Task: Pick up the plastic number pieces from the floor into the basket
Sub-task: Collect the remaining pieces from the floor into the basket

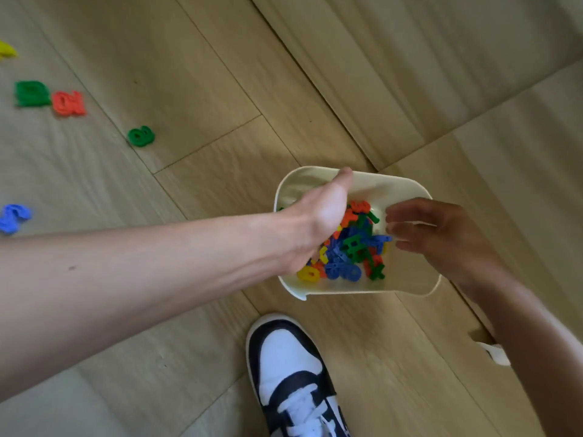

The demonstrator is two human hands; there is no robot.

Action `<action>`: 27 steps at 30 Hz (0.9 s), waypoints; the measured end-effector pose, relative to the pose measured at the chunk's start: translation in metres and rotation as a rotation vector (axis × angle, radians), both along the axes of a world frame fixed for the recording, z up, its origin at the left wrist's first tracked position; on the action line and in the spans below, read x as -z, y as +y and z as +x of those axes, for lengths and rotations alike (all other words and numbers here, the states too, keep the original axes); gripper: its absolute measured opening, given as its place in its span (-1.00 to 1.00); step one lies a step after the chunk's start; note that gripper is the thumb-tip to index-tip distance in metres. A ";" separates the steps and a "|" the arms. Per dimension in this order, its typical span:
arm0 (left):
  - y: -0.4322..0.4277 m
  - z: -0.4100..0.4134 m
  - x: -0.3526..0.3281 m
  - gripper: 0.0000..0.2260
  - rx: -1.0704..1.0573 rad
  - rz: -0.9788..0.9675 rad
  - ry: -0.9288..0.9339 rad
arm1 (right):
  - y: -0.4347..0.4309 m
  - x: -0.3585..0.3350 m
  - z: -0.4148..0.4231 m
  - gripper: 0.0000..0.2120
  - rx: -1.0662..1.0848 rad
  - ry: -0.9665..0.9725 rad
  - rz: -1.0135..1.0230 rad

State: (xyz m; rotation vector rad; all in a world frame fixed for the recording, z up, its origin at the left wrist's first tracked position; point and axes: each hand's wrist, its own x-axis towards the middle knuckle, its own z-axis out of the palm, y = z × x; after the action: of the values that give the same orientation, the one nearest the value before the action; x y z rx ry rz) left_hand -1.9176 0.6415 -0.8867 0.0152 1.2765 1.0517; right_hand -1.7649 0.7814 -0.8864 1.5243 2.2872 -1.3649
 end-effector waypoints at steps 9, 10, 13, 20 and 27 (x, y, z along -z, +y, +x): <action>-0.061 -0.043 -0.032 -0.66 -0.274 0.102 0.366 | -0.036 -0.027 -0.085 -0.88 -0.333 0.265 0.153; -0.078 -0.053 -0.030 -0.71 -0.369 0.088 0.427 | -0.049 -0.028 -0.103 -0.88 -0.394 0.301 0.151; -0.133 -0.080 -0.016 -0.82 -0.614 0.016 0.541 | -0.094 -0.026 -0.158 -0.83 -0.592 0.357 0.097; -0.287 -0.104 0.045 -0.92 -0.871 -0.441 0.959 | -0.220 0.018 -0.262 -0.84 -1.195 0.318 0.173; -0.370 -0.088 0.078 -0.70 -0.253 -0.926 1.366 | -0.284 0.066 -0.294 -0.66 -1.626 0.203 0.650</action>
State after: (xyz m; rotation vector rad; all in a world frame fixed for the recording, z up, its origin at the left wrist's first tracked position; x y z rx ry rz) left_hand -2.0057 0.2711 -0.9643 -0.1628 2.9809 0.4623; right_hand -2.0592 0.4978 -0.9520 -0.7075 2.7762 -0.2588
